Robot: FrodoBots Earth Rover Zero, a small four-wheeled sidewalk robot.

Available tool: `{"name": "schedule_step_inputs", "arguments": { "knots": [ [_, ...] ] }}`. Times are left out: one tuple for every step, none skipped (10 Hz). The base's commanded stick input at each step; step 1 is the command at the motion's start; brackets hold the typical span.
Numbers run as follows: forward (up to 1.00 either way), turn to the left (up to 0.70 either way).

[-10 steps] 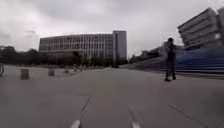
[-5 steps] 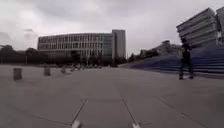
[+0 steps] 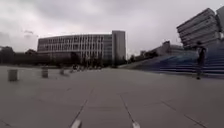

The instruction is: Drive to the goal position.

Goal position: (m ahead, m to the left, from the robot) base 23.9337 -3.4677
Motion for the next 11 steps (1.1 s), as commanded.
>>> {"name": "schedule_step_inputs", "arguments": {
  "knots": [
    [0.7,0.0],
    [0.7,0.0],
    [0.7,0.0],
    [0.7,0.0],
    [0.7,0.0],
    [0.7,0.0],
    [0.7,0.0],
    [0.7,0.0],
    [0.7,0.0],
    [0.7,0.0],
    [0.7,0.0]
  ]
}}
